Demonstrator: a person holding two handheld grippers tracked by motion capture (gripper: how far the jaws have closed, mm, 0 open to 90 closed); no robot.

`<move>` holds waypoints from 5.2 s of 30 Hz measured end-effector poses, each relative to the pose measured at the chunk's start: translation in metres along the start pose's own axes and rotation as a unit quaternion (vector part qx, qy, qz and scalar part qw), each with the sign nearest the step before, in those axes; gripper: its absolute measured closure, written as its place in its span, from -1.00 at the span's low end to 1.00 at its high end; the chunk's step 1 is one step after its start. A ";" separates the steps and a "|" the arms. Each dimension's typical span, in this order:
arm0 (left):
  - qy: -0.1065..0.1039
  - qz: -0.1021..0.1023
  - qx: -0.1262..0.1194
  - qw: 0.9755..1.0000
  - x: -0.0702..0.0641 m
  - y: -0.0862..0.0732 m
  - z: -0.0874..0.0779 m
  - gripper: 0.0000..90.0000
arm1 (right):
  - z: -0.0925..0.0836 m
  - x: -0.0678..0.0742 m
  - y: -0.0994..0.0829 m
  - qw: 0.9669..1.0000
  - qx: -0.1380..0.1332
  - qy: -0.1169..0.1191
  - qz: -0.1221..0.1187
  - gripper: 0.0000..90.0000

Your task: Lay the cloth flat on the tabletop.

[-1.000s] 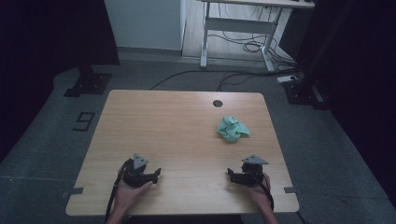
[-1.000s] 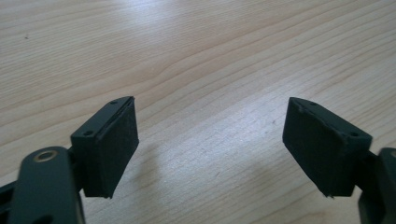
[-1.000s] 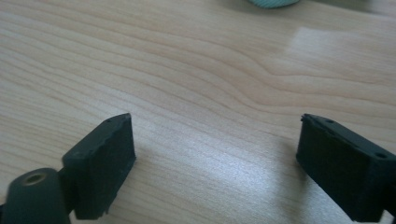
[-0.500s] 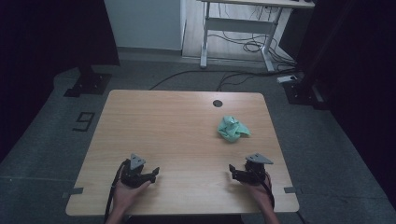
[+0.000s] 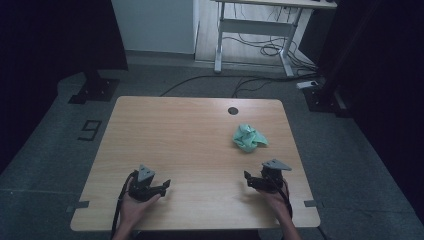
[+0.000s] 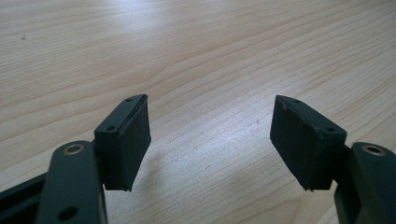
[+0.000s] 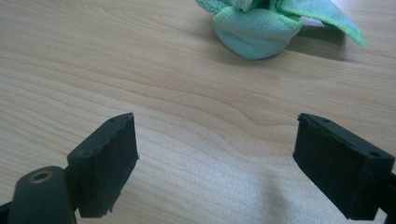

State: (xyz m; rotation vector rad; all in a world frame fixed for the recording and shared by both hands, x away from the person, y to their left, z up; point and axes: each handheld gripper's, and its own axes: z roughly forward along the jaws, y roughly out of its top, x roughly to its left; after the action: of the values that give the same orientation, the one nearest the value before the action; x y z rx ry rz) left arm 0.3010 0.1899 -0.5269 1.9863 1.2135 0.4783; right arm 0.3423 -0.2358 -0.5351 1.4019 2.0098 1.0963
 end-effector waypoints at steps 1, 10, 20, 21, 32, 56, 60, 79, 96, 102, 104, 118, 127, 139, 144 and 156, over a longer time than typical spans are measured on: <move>-0.002 -0.002 0.001 1.000 0.000 0.000 0.000 -0.35 | 0.001 0.000 0.001 1.000 -0.001 0.000 -0.002 -0.70; -0.009 -0.003 0.001 1.000 0.000 0.001 -0.002 -0.34 | 0.007 -0.002 0.015 1.000 -0.010 -0.001 -0.004 -0.70; -0.020 -0.006 0.004 1.000 -0.002 0.002 -0.001 -0.33 | 0.012 -0.006 0.039 1.000 -0.015 -0.002 -0.002 -0.71; -0.021 -0.006 0.005 1.000 -0.002 0.002 -0.001 -0.33 | 0.012 -0.007 0.042 1.000 -0.017 -0.003 -0.003 -0.71; -0.029 -0.003 0.014 0.999 -0.004 0.001 0.002 -0.33 | 0.032 -0.026 0.070 1.000 -0.019 -0.004 0.006 -0.74; -0.044 -0.006 0.014 0.999 -0.003 -0.001 0.005 -0.34 | 0.067 -0.034 0.091 1.000 0.001 -0.018 0.010 -0.74; -0.045 -0.003 0.015 0.999 -0.005 -0.001 0.005 -0.34 | 0.073 -0.034 0.097 1.000 0.002 -0.021 0.011 -0.74; -0.046 -0.009 0.015 0.999 -0.001 -0.002 0.004 -0.34 | 0.113 -0.044 0.102 0.998 0.035 -0.043 0.028 -0.72; -0.049 -0.003 0.023 0.999 -0.003 -0.002 0.005 -0.34 | 0.130 -0.044 0.089 0.998 0.058 -0.016 0.028 0.34; -0.047 -0.005 0.020 0.999 -0.002 -0.002 0.005 -0.33 | 0.125 -0.044 0.087 0.999 0.044 -0.012 0.020 0.50; -0.046 -0.005 0.020 0.999 -0.001 -0.002 0.005 -0.31 | 0.117 -0.044 0.086 0.999 0.037 -0.006 0.020 0.55; -0.043 -0.005 0.015 0.999 -0.001 -0.001 0.002 -0.31 | 0.059 -0.019 0.087 0.997 -0.028 0.065 -0.014 0.59; -0.045 -0.002 0.020 0.999 -0.003 -0.001 0.004 -0.32 | 0.036 0.018 0.071 0.991 -0.053 0.113 -0.050 0.59; -0.045 -0.001 0.018 0.999 -0.004 -0.001 0.003 -0.32 | 0.031 0.063 0.058 0.983 -0.055 0.159 -0.074 0.58; -0.045 -0.001 0.017 0.999 -0.004 -0.001 0.003 -0.32 | 0.037 0.074 0.053 0.982 -0.050 0.168 -0.069 0.57; -0.045 0.003 0.017 0.999 -0.006 0.000 0.003 -0.32 | 0.052 0.116 0.035 0.973 -0.015 0.208 -0.100 0.35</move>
State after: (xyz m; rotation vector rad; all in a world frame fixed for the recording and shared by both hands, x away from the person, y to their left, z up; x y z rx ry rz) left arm 0.2993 0.1834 -0.5285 2.0188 1.1655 0.3693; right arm 0.3565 -0.1049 -0.5286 0.9842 2.3471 1.4073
